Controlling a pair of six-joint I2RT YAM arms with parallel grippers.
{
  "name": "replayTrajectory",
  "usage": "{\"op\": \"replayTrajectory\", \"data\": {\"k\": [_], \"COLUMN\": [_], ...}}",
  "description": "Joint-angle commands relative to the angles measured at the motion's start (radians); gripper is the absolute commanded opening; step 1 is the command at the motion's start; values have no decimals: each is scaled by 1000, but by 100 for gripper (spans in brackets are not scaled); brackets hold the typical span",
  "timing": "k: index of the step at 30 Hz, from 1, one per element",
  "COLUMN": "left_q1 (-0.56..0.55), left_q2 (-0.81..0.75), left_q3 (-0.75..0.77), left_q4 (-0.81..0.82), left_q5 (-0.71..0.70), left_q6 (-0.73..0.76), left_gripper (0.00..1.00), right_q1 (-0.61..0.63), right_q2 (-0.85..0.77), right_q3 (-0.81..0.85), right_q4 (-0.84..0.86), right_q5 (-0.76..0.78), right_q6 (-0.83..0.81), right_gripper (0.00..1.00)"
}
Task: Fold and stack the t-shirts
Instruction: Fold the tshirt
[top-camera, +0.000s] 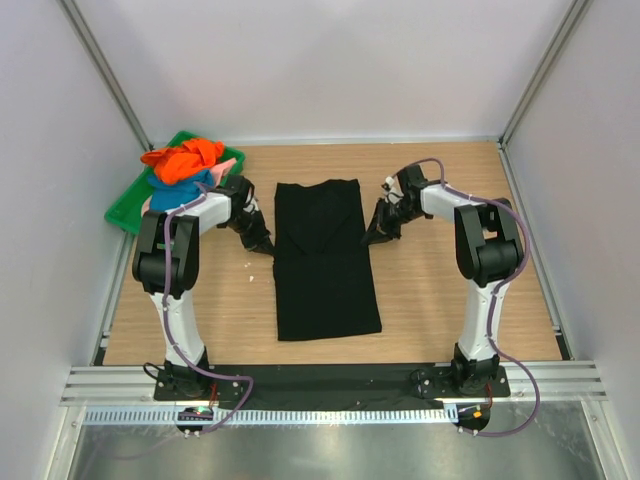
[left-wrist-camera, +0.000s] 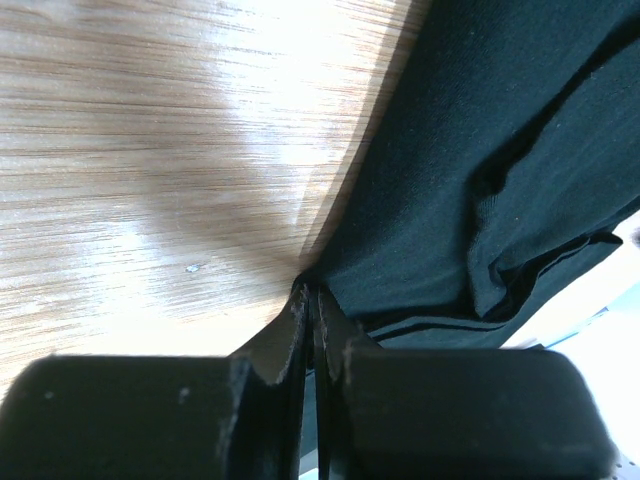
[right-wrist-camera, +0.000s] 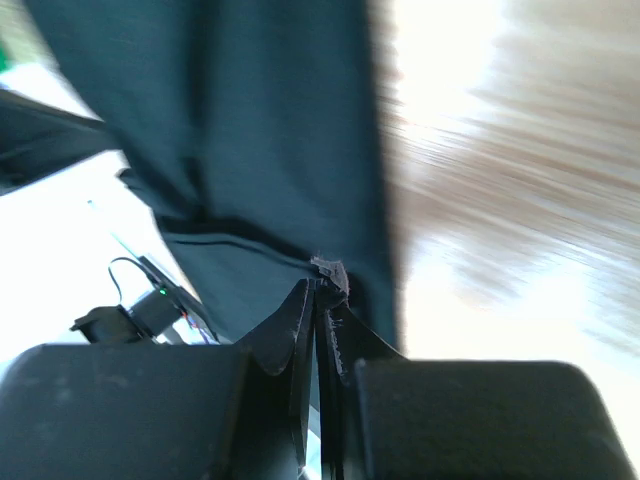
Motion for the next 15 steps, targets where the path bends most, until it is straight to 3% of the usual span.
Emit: {"op": "replayTrajectory", "data": {"k": [1, 7, 13, 15], "left_q1": [6, 6, 8, 8], "left_q2": [-6, 0, -32, -58], "left_q3": [13, 14, 25, 42], "left_q4": [23, 18, 6, -14], "left_q5": [-36, -38, -38, -35], "left_q6": [4, 2, -4, -8], "left_gripper": [5, 5, 6, 11], "right_q1": [-10, -10, -10, -10], "right_q2": [38, 99, 11, -19], "right_q3": [-53, 12, 74, 83], "right_q4": [22, -44, -119, -131], "right_q5": [18, 145, 176, 171], "right_q6": [1, -50, -71, -73], "right_gripper": [10, 10, 12, 14]}}
